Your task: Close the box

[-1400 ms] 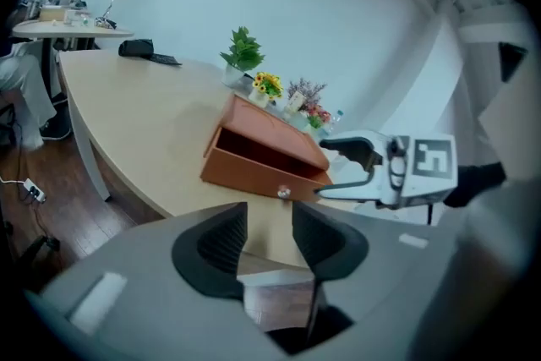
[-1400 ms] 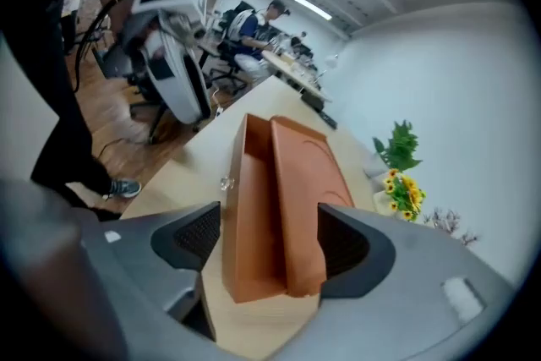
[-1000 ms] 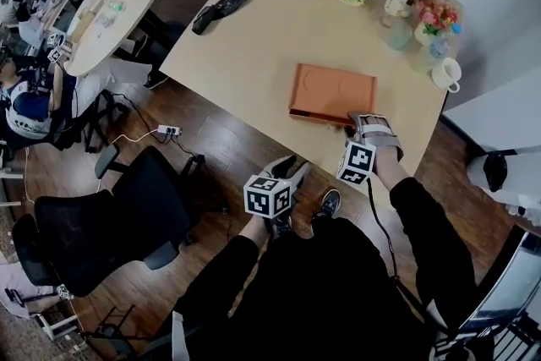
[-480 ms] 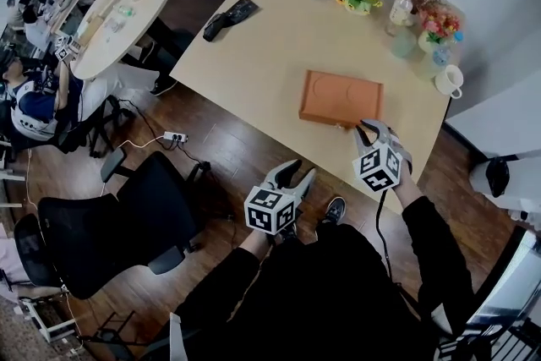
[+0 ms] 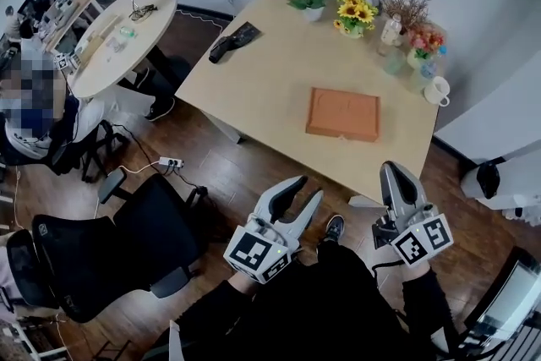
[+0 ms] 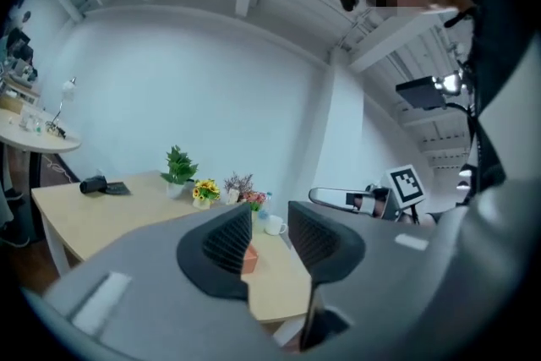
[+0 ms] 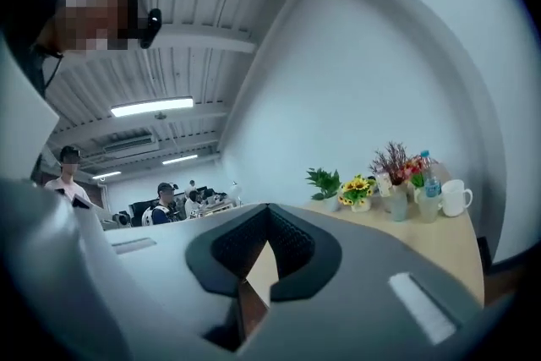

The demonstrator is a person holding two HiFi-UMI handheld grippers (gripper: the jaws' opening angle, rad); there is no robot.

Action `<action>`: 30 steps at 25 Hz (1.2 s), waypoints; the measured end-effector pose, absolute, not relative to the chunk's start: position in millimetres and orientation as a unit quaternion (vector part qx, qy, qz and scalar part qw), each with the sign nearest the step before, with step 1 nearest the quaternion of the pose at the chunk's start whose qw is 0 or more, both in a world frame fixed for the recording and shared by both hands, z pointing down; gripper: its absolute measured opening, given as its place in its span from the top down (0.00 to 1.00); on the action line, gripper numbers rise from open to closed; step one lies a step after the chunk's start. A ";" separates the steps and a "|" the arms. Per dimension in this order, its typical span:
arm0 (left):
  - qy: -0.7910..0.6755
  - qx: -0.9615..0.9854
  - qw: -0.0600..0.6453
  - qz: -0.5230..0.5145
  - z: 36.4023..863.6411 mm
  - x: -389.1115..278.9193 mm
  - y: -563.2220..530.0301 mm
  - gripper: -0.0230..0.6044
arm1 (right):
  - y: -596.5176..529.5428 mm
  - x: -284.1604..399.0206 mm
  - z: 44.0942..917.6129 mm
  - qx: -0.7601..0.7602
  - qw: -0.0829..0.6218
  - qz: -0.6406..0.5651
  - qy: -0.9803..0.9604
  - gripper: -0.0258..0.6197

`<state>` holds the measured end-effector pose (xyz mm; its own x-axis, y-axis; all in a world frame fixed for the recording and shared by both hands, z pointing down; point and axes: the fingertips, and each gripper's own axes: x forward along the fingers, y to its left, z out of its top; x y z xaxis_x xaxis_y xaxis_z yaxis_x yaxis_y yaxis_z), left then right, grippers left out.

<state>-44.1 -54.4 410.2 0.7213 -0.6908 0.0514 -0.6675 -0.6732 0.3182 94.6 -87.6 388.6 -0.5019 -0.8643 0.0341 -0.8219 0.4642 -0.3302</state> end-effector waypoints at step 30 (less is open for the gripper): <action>-0.395 0.913 0.108 -0.004 385.7 16.8 -0.3 0.80 | -2.9 68.4 346.4 -0.399 0.056 -0.050 0.914 0.96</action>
<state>16.8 -0.3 385.7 0.6886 -0.7210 0.0773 -0.7192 -0.6654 0.1997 68.4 -2.9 346.4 -0.6746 -0.7355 -0.0623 -0.7242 0.6758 -0.1369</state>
